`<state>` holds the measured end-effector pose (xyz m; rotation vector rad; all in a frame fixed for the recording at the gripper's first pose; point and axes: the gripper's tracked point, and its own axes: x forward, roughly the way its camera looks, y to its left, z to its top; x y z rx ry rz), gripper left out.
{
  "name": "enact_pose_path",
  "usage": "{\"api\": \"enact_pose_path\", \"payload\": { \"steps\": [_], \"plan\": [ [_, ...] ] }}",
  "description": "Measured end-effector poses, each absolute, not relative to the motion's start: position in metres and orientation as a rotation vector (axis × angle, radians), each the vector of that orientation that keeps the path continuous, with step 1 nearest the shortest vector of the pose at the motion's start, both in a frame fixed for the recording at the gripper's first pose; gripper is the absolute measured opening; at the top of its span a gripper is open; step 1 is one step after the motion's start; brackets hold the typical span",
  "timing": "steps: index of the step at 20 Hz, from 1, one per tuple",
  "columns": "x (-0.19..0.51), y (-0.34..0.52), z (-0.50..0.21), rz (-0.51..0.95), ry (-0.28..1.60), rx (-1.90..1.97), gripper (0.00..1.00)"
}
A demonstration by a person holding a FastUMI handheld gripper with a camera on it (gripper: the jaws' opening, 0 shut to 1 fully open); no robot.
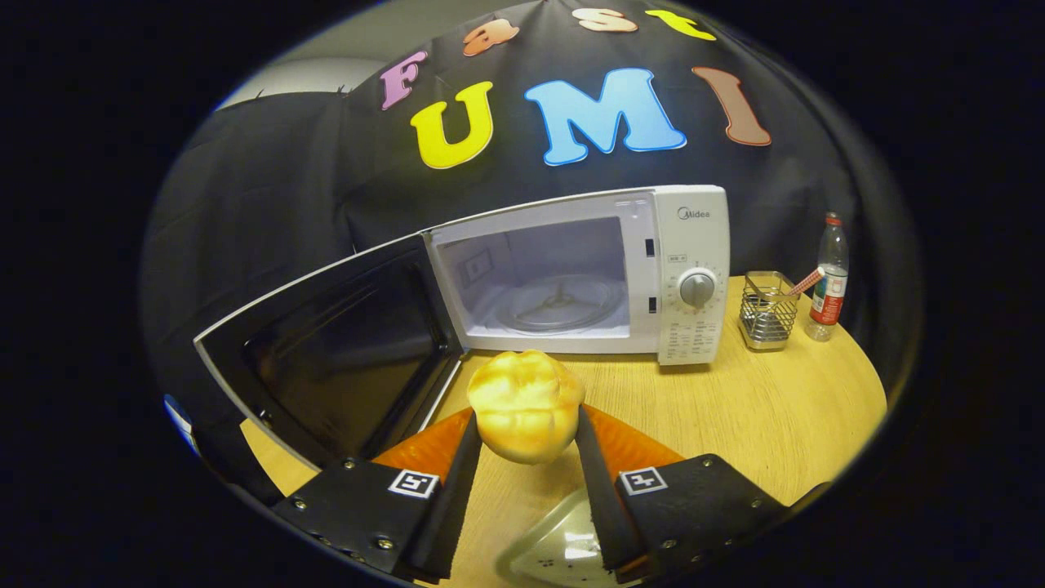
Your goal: Open the microwave, put the food inside, and close the microwave door.
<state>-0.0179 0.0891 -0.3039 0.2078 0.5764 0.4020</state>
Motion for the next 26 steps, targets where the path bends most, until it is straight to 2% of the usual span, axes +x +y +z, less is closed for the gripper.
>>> {"api": "enact_pose_path", "payload": {
  "steps": [7,12,21,26],
  "plan": [
    [0.053,0.145,-0.294,0.412,0.516,0.389,0.66],
    [0.103,0.174,-0.313,0.357,0.477,0.468,0.66],
    [0.199,0.189,-0.362,0.124,0.473,0.6,0.65],
    [0.223,0.195,-0.379,0.075,0.483,0.641,0.66]
  ]
}}
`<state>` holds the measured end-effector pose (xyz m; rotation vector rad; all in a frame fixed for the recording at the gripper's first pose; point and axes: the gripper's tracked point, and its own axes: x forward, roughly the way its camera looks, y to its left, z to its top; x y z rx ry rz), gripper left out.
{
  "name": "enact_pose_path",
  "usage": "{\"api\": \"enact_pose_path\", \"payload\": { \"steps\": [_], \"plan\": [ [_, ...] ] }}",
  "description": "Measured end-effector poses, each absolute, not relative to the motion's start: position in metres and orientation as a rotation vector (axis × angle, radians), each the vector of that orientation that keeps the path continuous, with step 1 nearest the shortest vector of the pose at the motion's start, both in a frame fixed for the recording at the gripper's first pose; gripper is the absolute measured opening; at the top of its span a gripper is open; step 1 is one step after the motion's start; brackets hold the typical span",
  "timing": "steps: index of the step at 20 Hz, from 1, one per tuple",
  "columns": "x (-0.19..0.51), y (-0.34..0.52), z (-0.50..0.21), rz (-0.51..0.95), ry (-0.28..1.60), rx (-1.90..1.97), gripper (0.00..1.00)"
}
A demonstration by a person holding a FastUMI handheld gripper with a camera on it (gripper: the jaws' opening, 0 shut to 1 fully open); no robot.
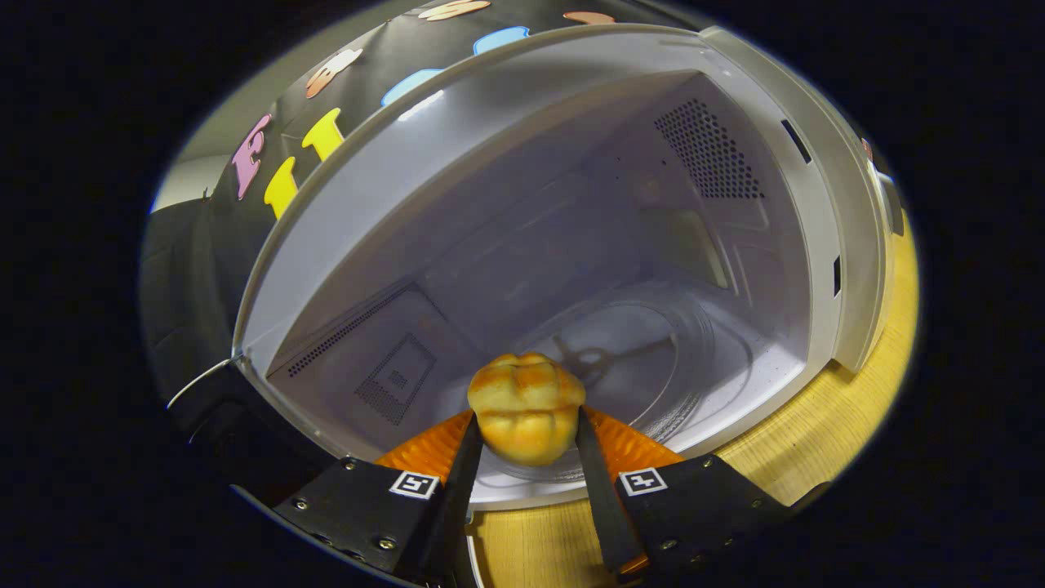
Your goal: Open the microwave, put the food inside, and close the microwave door.
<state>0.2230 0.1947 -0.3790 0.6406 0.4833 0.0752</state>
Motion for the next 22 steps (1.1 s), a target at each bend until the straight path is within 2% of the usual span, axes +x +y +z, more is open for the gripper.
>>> {"api": "enact_pose_path", "payload": {
  "steps": [4,6,11,16,22],
  "plan": [
    [0.231,0.195,-0.374,0.076,0.437,0.635,0.66],
    [0.234,0.196,-0.375,0.084,0.422,0.64,0.72],
    [0.23,0.184,-0.366,0.063,0.42,0.638,0.97],
    [0.206,0.181,-0.334,0.118,0.39,0.582,0.97],
    [0.127,0.194,-0.246,0.337,0.313,0.527,0.97]
  ]
}}
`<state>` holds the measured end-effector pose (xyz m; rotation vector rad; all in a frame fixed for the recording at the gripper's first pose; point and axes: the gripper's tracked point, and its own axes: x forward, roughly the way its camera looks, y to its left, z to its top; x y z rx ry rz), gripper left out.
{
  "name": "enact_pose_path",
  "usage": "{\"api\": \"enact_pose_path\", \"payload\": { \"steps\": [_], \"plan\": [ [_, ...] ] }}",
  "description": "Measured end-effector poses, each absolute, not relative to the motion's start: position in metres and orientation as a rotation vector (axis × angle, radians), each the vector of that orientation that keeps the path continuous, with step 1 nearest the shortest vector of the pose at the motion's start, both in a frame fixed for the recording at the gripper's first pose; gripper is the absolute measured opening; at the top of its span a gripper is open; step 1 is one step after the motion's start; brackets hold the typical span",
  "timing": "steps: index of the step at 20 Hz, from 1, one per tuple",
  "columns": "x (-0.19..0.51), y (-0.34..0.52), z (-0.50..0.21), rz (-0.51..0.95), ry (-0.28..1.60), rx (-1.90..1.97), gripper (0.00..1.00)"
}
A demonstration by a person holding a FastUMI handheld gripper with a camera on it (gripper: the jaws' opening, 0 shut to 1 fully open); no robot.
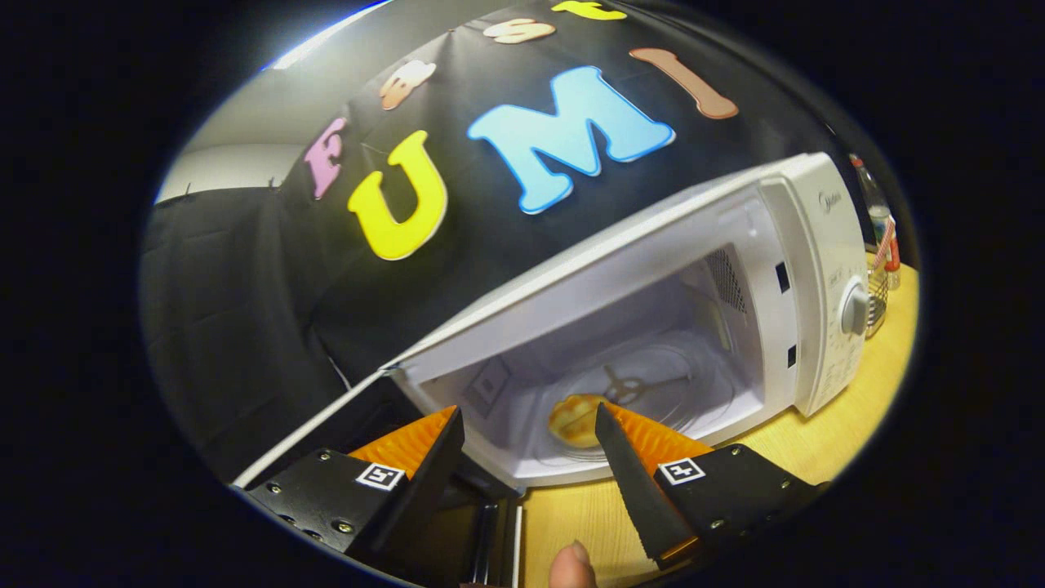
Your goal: Open the microwave, put the food inside, and close the microwave door.
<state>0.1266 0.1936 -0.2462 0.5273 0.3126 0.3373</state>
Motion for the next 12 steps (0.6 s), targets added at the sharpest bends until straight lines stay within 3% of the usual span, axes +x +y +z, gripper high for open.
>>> {"api": "enact_pose_path", "payload": {
  "steps": [12],
  "plan": [
    [-0.027,0.181,-0.078,0.501,-0.059,0.296,0.97]
  ]
}}
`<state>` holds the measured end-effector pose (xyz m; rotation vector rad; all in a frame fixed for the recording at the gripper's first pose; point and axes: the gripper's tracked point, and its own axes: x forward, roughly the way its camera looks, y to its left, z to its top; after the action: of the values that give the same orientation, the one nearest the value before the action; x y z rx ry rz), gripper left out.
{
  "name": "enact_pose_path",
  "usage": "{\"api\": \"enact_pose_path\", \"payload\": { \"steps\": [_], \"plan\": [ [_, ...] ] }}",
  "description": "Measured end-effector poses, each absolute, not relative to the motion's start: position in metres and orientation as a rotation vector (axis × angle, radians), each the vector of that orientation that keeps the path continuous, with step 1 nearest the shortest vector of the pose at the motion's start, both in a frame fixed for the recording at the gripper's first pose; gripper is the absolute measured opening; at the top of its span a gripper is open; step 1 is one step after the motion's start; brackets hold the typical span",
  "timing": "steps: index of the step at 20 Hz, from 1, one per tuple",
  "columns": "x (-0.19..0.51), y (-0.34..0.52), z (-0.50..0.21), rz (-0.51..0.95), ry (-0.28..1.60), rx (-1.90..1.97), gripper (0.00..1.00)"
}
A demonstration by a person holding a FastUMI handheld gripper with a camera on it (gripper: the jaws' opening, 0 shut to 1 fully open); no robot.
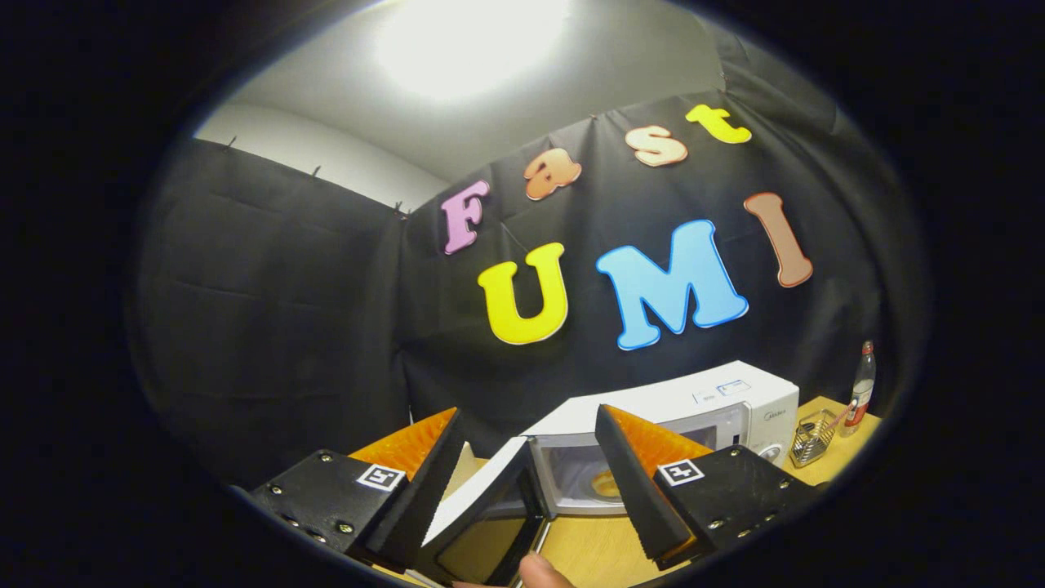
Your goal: Open the microwave, put the food inside, and close the microwave door.
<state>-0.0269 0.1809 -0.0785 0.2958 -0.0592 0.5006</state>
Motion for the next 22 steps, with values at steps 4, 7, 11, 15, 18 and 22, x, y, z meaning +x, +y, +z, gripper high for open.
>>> {"api": "enact_pose_path", "payload": {
  "steps": [4,7,11,15,18,22],
  "plan": [
    [-0.093,0.221,-0.08,0.69,-0.013,0.25,0.97],
    [-0.134,0.247,-0.076,0.79,-0.076,0.174,0.97],
    [-0.18,0.294,-0.108,0.958,-0.003,0.163,0.95],
    [-0.188,0.325,-0.163,1.024,0.102,0.109,0.86],
    [-0.185,0.337,-0.2,1.045,0.19,0.117,0.68],
    [-0.173,0.335,-0.243,1.005,0.207,0.025,0.51]
  ]
}}
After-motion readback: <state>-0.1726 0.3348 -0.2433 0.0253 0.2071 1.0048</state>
